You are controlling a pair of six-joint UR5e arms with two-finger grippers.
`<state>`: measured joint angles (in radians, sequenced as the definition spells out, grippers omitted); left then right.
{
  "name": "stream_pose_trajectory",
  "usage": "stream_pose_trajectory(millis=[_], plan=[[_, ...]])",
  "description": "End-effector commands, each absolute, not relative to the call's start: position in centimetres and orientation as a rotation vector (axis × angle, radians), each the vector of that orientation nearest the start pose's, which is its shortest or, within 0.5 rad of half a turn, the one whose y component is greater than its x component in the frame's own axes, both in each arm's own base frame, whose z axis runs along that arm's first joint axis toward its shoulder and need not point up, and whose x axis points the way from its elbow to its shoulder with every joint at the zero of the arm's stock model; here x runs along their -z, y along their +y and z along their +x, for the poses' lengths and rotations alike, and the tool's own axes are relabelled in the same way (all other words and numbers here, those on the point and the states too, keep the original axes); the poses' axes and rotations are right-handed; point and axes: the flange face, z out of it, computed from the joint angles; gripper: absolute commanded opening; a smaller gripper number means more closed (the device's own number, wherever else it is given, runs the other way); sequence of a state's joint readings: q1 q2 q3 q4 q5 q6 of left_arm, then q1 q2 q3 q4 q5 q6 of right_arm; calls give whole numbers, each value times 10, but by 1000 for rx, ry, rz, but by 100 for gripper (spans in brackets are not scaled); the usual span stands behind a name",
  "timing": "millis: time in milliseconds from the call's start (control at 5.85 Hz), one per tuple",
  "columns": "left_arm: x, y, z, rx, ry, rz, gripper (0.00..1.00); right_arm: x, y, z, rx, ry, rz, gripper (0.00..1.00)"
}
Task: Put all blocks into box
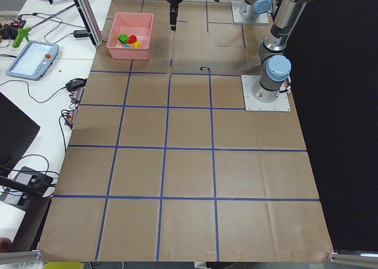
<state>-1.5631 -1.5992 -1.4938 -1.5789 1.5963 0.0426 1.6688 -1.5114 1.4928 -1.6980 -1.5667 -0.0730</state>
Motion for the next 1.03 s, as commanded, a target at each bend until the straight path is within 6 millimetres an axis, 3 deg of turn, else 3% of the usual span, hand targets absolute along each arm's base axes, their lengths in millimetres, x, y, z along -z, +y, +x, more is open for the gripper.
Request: stream_pose_trajectory(millis=[0,171,684,855], plan=[[-509,-510,-127,54,3115,45,100,-485,-391,169,181,3129,-216,100],[-511,-511,-127,61,3114,45,100,-480,-376,168,178,3130,-216,100],[-507,-513,-128,52,3123,43,100,-482,-381,165,173,3131,-207,100],[-508,-512,-128,55,3125,40,100,-491,-387,165,202,3128,-204,100]])
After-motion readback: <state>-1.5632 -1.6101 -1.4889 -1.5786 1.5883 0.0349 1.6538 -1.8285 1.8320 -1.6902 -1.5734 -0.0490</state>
